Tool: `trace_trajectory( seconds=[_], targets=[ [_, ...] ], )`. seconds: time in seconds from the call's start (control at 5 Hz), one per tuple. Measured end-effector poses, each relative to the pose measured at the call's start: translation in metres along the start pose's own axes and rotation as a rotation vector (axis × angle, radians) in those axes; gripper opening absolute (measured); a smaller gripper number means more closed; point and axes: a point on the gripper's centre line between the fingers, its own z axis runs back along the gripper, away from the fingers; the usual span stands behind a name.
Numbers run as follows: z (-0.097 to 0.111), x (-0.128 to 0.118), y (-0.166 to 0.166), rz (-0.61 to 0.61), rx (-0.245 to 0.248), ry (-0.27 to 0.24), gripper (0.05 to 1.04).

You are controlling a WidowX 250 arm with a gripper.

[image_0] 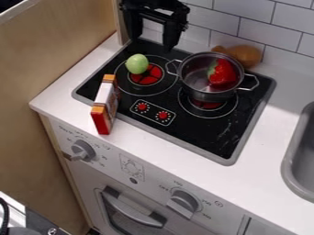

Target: Moved the green object below the right side burner

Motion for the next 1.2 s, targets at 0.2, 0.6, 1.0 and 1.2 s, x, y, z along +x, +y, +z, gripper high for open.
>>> trace_trajectory(
  seconds=[0.2,0.6,1.0,1.2],
  targets=[
    [-0.015,-0.002,0.005,-0.055,0.042,-0.035,0.993],
    [-0.030,-0.001,0.030,-0.164,0.129,-0.112,0.993],
    [-0.035,0.007,0.040,-0.168,0.126,-0.210,0.993],
    [-0.045,0.008,0.042,-0.169,0.110,-0.231,0.993]
  ],
)
